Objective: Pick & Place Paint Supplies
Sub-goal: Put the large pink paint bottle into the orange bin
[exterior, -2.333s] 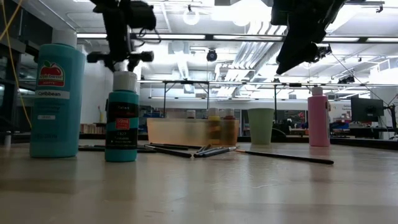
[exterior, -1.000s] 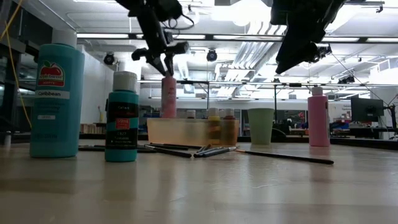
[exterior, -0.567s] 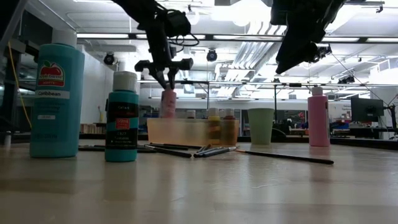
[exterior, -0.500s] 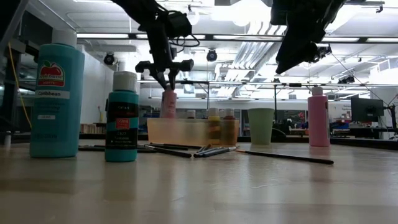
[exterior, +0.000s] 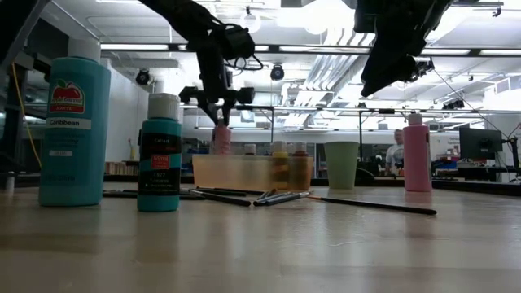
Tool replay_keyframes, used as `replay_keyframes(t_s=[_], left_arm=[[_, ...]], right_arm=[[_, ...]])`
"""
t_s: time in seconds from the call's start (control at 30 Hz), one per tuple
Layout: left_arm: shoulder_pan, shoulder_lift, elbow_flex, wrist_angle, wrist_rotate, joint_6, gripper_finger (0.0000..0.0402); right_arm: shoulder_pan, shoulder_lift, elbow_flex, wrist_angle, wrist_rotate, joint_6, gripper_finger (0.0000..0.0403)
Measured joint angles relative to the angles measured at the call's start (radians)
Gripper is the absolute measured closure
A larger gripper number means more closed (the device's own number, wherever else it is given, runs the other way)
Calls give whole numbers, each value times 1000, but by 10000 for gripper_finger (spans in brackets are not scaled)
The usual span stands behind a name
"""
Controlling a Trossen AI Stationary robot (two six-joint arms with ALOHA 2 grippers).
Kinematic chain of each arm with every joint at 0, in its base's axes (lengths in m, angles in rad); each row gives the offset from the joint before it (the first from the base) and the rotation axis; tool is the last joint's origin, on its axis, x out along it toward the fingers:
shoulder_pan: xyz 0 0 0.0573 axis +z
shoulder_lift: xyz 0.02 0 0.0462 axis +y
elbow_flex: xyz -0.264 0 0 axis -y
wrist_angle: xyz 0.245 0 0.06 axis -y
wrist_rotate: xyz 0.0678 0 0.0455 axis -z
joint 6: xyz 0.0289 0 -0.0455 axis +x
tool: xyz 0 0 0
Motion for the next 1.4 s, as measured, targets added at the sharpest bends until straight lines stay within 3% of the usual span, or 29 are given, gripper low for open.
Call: replay_keyframes(t_s=[0.23, 0.57, 1.13, 1.4], left_arm=[[0, 15, -1, 15, -18, -29, 310], [0, 15, 0, -8, -18, -21, 399], [0, 12, 1, -105, 6, -28, 379], [-8, 11, 1, -142, 24, -24, 308]], right_arm=[[0, 0, 0, 0, 0, 7, 156], [0, 0, 0, -1, 0, 18, 156], [0, 0, 0, -1, 0, 21, 156], [0, 0, 0, -1, 0, 22, 156]])
